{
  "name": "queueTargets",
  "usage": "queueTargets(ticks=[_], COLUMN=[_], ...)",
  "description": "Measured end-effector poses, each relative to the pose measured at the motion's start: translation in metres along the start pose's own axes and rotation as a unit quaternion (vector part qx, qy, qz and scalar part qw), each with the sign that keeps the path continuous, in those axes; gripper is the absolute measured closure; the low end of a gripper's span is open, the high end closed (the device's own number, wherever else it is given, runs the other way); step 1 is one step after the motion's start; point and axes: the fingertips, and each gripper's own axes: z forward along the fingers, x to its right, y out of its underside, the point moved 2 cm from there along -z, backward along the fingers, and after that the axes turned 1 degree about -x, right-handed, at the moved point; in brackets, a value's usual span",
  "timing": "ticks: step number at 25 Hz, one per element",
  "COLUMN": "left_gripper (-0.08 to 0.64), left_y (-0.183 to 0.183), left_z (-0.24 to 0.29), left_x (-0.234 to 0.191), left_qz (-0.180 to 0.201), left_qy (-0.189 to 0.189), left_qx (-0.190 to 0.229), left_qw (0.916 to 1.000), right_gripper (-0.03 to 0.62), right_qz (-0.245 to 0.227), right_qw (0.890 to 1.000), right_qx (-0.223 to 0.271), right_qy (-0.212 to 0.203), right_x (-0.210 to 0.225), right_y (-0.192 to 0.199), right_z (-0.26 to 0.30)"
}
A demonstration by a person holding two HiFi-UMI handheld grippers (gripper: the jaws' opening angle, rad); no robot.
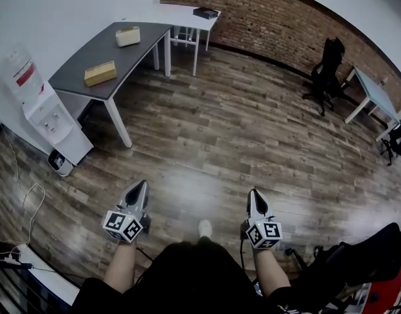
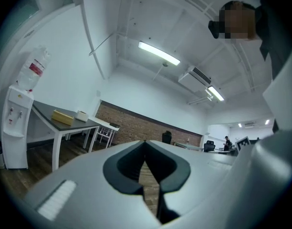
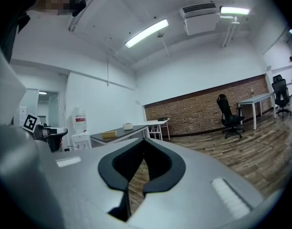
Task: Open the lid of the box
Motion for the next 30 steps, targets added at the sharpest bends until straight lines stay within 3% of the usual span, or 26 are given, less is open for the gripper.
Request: queueTargets(ticks=[9,14,22,30], left_gripper=[0.560,0.560,0.560,0.560], left_y=[-0.015,-0.010,-0.010,-0.032], left_z=[0.075,0.107,0.132,0.174], left_x=[0.000,-0.003,-0.028,-0.102], left_qz=[0.011,0.021,0.004,0.014], left_qy=[-0.026,-0.057,-0.090,-0.102], left_qx=[0.026,0.013,0.012,0.028], left_qw=[0.9993,0.9981,0.9959,0.9943], right_gripper=[0.589,0.589,0.589,0.589], right_qz=[0.012,0.027,0.015,0.011], right_qw=[1.000,0.999,0.998,0.997], right_qx=[0.000,-0.001,-0.002,-0.013], right_qy=[-0.017,-0.039,-0.060,-0.072], right_x=[0.069,0.092,0.099,0.075], right_y=[-0.017,-0.027,-0.042,-0.049], right_z=[0.073,0.109,0.168,0.257])
